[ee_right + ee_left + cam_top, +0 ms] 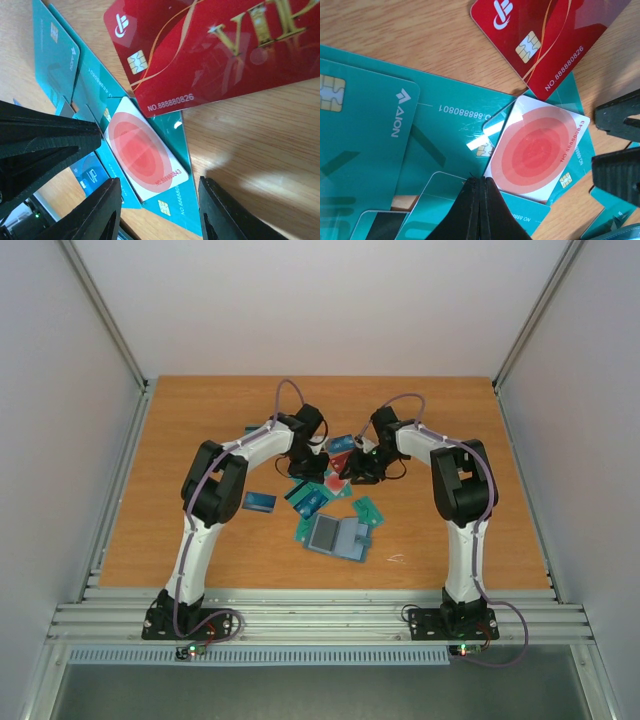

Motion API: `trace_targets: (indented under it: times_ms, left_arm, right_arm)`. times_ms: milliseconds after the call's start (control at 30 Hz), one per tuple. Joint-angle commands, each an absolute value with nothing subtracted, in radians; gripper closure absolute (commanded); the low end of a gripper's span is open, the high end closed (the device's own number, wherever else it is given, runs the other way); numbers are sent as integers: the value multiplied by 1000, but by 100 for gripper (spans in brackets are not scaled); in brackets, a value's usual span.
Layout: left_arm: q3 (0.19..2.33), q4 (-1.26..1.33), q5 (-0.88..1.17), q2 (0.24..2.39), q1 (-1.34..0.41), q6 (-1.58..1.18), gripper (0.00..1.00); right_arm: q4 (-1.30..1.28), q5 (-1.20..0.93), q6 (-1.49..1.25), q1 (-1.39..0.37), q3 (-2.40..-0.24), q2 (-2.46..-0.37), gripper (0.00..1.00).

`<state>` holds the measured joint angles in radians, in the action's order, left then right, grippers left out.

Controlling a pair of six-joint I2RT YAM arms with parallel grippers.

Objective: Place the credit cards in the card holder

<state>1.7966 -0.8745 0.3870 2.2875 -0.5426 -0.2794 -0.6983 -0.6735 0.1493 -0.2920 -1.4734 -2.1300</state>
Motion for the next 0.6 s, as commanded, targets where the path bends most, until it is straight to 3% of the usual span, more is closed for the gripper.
trace_targets:
  times_ms: [0, 567]
  left_arm:
    - [1743, -851, 391, 2342, -548, -268, 100]
    - [1699, -828, 402, 2344, -548, -267, 100]
  right_arm:
    - [-731, -692, 182, -316, -1507, -2163, 55]
    - [-693, -778, 152, -321, -1536, -2154, 56]
